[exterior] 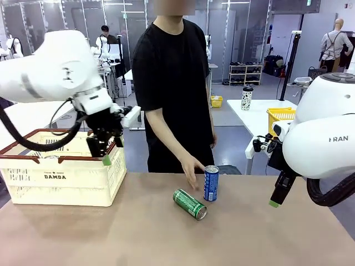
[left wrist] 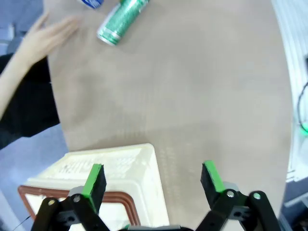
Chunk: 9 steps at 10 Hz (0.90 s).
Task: Place the drinks into the Shopping basket.
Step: Pick up one drink and place it into the Shopping basket.
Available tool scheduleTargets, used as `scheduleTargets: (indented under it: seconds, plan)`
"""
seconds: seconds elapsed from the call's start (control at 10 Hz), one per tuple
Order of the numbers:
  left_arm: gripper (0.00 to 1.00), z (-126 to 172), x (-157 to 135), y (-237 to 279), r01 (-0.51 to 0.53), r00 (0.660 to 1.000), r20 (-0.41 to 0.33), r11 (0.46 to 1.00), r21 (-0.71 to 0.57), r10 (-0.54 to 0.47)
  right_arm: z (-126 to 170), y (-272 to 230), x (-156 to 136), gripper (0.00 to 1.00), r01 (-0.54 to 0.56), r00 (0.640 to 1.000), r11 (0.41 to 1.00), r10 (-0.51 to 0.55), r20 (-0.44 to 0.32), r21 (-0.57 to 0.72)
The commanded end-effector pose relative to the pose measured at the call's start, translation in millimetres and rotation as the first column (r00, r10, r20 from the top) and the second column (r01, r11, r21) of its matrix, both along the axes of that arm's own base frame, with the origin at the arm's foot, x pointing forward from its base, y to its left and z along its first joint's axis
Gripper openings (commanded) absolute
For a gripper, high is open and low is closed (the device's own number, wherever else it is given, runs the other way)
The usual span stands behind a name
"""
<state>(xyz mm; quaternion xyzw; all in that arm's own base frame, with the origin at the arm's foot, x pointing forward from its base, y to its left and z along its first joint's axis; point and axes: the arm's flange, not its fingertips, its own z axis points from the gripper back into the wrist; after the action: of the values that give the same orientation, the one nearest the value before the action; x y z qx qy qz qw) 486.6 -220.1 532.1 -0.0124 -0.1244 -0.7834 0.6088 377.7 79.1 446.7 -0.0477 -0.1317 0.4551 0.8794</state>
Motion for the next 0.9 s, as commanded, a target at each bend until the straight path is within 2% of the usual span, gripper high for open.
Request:
scheduleTargets:
  seconds: [0.0,0.3,0.4,0.8]
  plan:
    - [1.0,-12,-19,13,0.013,0.999,0.031,0.999,-0.046,-0.011,0,-1,0,1.0,0.002,1.0,1.0,-0.002,0.0,0.0]
    - [1.0,-8,-24,31,-0.003,0.999,0.048,1.0,-0.019,0.004,0,-1,0,1.0,0.002,1.0,1.0,-0.002,0.0,0.0]
    - [1.0,-5,-18,21,-0.018,1.0,0.013,1.0,-0.021,0.018,0,-1,0,1.0,0.002,1.0,1.0,-0.002,0.0,0.0]
    - [1.0,-5,-18,21,-0.018,1.0,0.013,1.0,-0.021,0.018,0,-1,0,1.0,0.002,1.0,1.0,-0.002,0.0,0.0]
